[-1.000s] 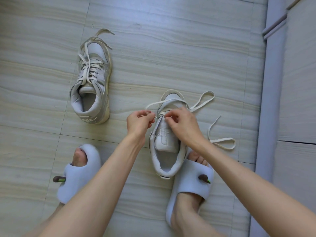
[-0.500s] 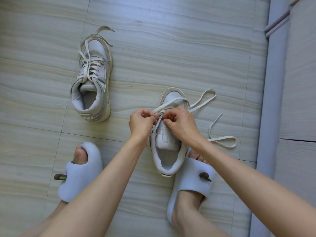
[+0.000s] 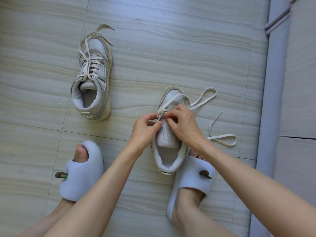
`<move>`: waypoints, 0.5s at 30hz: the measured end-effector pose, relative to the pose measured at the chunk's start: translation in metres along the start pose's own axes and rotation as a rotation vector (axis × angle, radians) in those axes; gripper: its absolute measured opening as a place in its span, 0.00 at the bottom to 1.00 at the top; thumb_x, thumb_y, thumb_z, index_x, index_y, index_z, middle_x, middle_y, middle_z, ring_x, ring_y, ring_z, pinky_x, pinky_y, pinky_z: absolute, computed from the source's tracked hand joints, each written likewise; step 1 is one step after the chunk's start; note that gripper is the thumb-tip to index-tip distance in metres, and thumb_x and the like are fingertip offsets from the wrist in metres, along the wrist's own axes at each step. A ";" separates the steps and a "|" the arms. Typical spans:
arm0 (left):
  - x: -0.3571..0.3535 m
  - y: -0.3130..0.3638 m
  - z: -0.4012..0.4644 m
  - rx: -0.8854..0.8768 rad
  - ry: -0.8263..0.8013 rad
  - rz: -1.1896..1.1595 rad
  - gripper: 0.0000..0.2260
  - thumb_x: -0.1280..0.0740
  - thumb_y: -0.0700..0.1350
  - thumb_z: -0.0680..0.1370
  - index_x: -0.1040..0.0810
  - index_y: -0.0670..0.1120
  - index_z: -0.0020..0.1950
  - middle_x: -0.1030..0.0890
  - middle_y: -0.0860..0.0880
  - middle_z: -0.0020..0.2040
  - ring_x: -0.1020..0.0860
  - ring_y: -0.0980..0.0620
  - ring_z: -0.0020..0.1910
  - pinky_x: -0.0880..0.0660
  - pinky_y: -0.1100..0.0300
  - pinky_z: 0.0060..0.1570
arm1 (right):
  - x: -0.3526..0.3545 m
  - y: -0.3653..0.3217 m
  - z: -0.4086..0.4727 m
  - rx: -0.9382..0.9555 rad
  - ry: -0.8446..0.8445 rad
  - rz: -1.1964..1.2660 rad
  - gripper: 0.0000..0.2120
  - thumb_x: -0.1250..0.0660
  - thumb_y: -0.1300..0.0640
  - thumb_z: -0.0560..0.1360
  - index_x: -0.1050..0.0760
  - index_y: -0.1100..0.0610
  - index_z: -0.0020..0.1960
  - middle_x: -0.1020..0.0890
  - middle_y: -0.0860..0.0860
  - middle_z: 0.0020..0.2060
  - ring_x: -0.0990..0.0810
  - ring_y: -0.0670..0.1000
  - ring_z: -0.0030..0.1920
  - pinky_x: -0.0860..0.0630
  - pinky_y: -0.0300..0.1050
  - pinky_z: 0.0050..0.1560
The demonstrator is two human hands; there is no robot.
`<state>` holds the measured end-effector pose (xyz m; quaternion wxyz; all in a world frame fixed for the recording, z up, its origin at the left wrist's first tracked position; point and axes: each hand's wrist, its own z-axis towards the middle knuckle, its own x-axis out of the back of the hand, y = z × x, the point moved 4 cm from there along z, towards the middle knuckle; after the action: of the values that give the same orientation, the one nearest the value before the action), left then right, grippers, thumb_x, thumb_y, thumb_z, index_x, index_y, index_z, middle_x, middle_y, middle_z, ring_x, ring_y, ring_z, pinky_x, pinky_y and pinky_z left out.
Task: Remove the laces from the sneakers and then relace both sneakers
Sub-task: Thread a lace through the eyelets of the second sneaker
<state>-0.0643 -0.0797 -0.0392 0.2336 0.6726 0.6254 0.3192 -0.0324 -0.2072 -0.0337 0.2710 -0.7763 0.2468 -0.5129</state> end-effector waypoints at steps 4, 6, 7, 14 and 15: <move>-0.001 -0.001 0.003 -0.021 -0.002 0.035 0.12 0.37 0.36 0.76 0.23 0.47 0.57 0.19 0.48 0.52 0.21 0.52 0.48 0.24 0.60 0.46 | 0.011 0.009 -0.007 -0.016 0.161 0.073 0.05 0.37 0.67 0.75 0.22 0.65 0.46 0.24 0.57 0.44 0.28 0.54 0.50 0.35 0.41 0.55; 0.000 -0.002 0.004 -0.053 -0.005 0.052 0.13 0.37 0.36 0.76 0.24 0.49 0.57 0.21 0.52 0.52 0.22 0.54 0.47 0.25 0.62 0.44 | 0.022 0.030 -0.012 -0.234 0.204 0.283 0.06 0.40 0.66 0.78 0.23 0.62 0.48 0.24 0.52 0.44 0.28 0.50 0.50 0.32 0.41 0.53; 0.000 -0.002 0.006 -0.066 -0.004 0.064 0.13 0.37 0.37 0.76 0.25 0.51 0.57 0.22 0.54 0.50 0.23 0.55 0.45 0.26 0.63 0.42 | 0.025 0.042 -0.015 -0.393 0.203 0.495 0.07 0.42 0.65 0.79 0.25 0.61 0.48 0.23 0.51 0.43 0.26 0.50 0.49 0.29 0.43 0.53; 0.001 -0.004 0.012 -0.118 0.041 0.174 0.14 0.36 0.39 0.74 0.25 0.53 0.56 0.24 0.58 0.45 0.25 0.60 0.38 0.29 0.67 0.38 | 0.042 0.092 -0.030 -0.851 0.494 1.966 0.16 0.52 0.66 0.80 0.34 0.59 0.36 0.26 0.53 0.22 0.24 0.50 0.23 0.23 0.45 0.42; 0.003 -0.004 0.012 -0.126 0.065 0.192 0.13 0.36 0.39 0.74 0.25 0.53 0.56 0.24 0.59 0.45 0.25 0.61 0.38 0.29 0.68 0.37 | 0.044 0.098 -0.030 -0.861 0.506 1.903 0.16 0.52 0.66 0.79 0.37 0.57 0.35 0.31 0.51 0.20 0.31 0.48 0.20 0.26 0.41 0.32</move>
<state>-0.0583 -0.0754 -0.0498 0.2236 0.7027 0.5439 0.4004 -0.0553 -0.3129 -0.0611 0.2038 -0.1667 0.9588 -0.1067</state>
